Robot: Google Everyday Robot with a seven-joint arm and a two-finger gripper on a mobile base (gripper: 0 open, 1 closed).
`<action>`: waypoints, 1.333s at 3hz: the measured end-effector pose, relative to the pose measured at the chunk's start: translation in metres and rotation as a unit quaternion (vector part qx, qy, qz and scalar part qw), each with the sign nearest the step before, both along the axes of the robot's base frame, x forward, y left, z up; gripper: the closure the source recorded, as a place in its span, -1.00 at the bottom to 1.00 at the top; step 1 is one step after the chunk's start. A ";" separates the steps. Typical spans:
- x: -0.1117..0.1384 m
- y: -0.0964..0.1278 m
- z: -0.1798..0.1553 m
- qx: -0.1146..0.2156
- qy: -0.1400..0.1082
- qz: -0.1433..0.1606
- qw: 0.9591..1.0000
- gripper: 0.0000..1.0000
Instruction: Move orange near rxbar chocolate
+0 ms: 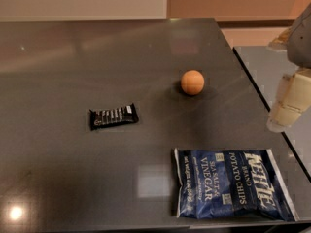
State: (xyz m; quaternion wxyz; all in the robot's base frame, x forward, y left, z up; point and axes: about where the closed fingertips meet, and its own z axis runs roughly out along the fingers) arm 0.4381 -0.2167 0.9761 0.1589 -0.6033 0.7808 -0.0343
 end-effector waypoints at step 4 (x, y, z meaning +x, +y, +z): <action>0.066 0.044 -0.021 0.052 -0.010 0.054 0.997 -1.00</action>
Offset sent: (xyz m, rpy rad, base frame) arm 0.0362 0.0290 -0.0033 0.0303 0.0231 0.0952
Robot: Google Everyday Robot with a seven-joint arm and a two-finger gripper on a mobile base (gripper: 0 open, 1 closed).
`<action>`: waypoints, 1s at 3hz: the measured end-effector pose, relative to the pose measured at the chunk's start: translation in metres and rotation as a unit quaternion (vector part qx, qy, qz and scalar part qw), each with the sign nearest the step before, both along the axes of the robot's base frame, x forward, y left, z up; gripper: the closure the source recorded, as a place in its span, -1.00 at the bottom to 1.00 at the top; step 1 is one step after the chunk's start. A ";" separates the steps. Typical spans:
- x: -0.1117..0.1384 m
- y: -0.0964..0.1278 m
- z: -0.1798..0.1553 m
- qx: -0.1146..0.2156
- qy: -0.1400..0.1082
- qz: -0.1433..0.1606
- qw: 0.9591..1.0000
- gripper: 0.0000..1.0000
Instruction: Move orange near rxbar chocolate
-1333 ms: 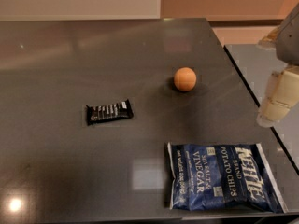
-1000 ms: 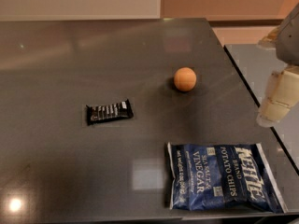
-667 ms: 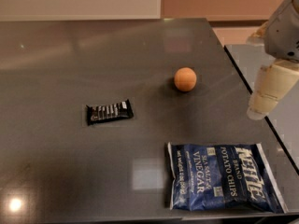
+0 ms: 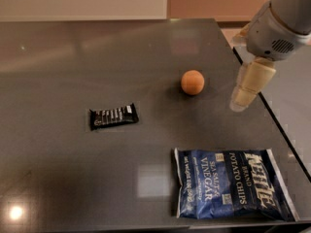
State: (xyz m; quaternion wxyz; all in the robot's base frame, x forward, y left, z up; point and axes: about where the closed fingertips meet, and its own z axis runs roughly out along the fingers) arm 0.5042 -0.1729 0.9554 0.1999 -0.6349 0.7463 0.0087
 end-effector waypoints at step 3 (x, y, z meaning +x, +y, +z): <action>0.080 0.038 -0.048 0.083 0.025 0.010 0.996 -1.00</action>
Offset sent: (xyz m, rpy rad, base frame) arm 0.0887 0.0408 -0.0533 0.2041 0.0559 0.0222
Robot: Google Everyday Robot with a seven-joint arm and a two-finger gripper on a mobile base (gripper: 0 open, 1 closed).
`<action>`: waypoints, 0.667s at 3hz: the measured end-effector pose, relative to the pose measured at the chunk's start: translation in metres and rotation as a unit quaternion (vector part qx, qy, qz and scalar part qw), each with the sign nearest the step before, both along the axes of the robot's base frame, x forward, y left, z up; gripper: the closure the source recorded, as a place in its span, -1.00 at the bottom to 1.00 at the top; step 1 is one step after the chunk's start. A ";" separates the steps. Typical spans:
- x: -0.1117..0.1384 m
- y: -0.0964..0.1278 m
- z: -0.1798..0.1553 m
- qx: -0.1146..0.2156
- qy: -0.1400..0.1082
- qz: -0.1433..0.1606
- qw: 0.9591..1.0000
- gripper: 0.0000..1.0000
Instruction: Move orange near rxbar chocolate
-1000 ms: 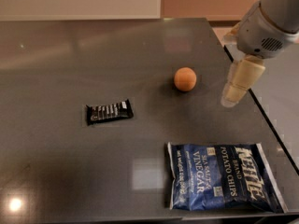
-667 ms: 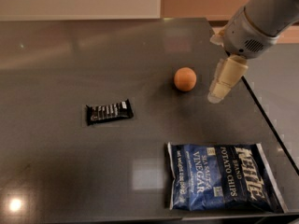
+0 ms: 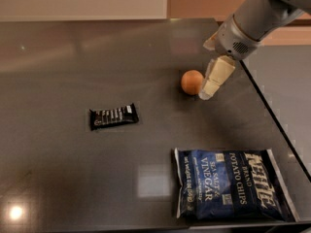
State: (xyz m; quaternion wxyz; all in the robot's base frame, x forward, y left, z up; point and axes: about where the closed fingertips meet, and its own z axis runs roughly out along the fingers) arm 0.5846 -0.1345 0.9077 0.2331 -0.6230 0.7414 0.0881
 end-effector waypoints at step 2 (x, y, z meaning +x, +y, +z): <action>0.028 0.009 -0.035 0.011 0.025 -0.006 1.000 -1.00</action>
Offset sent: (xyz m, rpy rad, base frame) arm 0.0392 0.0073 -0.0526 0.0168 0.0765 -0.0270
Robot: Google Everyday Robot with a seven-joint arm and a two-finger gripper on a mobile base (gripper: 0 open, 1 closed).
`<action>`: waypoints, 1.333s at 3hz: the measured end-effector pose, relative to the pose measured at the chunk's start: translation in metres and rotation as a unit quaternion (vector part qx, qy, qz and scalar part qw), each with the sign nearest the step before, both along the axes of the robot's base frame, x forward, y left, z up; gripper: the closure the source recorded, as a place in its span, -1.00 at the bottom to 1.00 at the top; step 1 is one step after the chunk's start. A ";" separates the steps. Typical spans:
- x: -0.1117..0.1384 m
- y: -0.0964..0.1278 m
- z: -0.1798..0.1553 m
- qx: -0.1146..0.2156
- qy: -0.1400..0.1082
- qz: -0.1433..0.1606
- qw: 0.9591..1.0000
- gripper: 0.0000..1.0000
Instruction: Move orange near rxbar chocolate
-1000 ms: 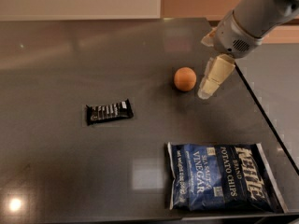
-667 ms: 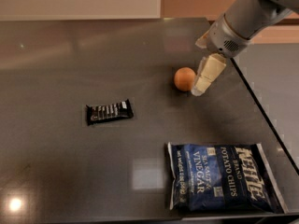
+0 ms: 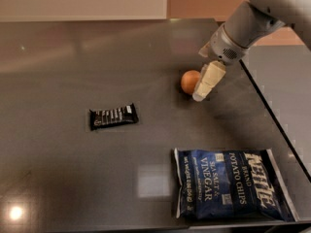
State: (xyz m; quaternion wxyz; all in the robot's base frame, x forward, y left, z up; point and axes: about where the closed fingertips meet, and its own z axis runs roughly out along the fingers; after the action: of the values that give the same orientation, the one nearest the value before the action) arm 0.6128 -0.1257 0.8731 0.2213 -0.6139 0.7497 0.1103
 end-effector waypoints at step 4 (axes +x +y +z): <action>-0.011 0.029 0.000 0.011 0.022 0.032 0.999 0.74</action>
Offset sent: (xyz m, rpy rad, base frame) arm -0.0031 0.0070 -0.0196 0.0101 0.0570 0.0051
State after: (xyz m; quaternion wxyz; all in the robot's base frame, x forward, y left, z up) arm 0.6023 -0.0965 0.8727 0.2077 -0.6325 0.7330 0.1395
